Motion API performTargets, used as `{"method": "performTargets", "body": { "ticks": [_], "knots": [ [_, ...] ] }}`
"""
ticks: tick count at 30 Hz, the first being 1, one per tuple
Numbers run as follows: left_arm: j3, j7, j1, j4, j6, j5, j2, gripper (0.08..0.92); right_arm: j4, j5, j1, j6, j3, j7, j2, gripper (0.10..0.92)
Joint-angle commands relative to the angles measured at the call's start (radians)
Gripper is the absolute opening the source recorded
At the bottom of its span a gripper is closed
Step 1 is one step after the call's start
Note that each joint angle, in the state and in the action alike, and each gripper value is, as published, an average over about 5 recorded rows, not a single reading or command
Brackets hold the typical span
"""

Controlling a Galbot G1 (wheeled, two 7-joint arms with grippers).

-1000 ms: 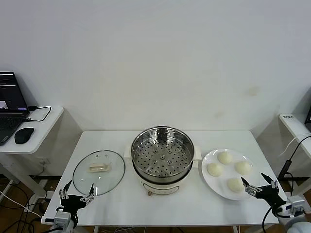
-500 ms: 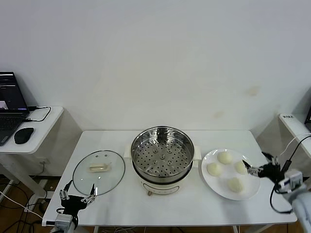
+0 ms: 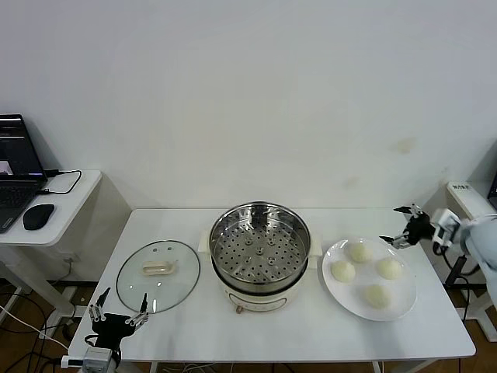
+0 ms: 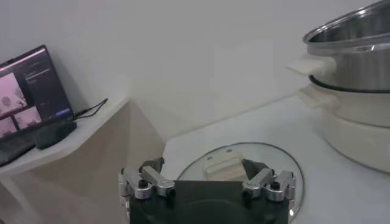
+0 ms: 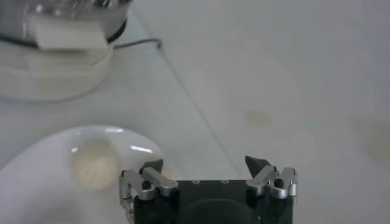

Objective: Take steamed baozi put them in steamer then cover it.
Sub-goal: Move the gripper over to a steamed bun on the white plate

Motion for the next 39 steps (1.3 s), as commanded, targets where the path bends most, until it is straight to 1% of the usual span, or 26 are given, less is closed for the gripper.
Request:
{"method": "performTargets", "body": {
  "ticks": [1, 3, 8, 18, 26, 30, 39],
  "knots": [
    [-0.003, 0.0, 0.004, -0.008, -0.003, 0.005, -0.005, 0.823, -0.259, -0.148, 0.475, 0.119, -0.503, -0.241, 0.047, 0.823],
    [-0.004, 0.001, 0.003, -0.008, -0.003, 0.005, -0.006, 0.823, -0.299, -0.165, 0.507, 0.153, -0.554, -0.24, 0.092, 0.823],
    [-0.005, 0.001, 0.003, -0.004, -0.002, 0.005, -0.009, 0.823, -0.328, -0.248, 0.516, 0.171, -0.616, -0.251, 0.15, 0.823],
    [0.0, 0.003, 0.001, 0.01, -0.002, 0.006, -0.007, 0.823, -0.395, -0.337, 0.44, 0.191, -0.611, -0.251, 0.188, 0.823],
    [0.004, 0.004, 0.0, 0.024, -0.002, 0.008, -0.005, 0.823, -0.458, -0.34, 0.382, 0.199, -0.552, -0.157, 0.219, 0.823],
    [0.006, 0.004, -0.001, 0.031, -0.002, 0.009, -0.004, 0.823, -0.517, -0.354, 0.374, 0.207, -0.536, -0.095, 0.245, 0.823],
    [0.007, 0.004, -0.003, 0.044, -0.002, 0.012, -0.008, 0.823, -0.568, -0.359, 0.362, 0.206, -0.523, -0.066, 0.279, 0.823]
  ]
}}
